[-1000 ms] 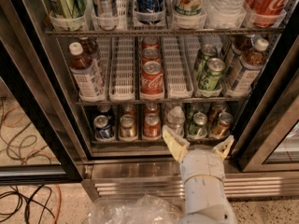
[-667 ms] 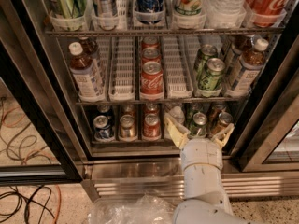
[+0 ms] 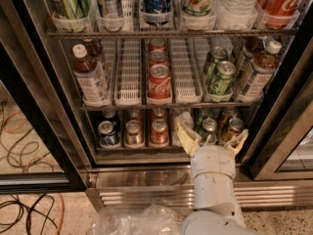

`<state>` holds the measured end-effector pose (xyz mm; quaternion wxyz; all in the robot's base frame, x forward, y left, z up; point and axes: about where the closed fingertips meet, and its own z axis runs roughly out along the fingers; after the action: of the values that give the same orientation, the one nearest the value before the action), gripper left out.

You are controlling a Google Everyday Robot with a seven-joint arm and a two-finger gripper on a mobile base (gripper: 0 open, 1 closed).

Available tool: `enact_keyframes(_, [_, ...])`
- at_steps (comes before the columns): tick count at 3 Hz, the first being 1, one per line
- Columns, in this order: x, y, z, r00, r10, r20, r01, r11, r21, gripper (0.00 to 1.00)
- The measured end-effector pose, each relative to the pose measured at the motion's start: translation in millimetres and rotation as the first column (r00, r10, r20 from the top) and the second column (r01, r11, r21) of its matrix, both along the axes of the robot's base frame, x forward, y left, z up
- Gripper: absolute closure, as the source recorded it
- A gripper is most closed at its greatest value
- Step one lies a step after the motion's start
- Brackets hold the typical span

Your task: Pick green can from middle shelf of fridge

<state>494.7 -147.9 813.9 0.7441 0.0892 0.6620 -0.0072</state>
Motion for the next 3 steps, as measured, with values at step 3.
enact_keyframes(3, [23.7,-2.1,34.9,0.9930,-0.017,0.117,0.024,0.998,-0.065,0.00])
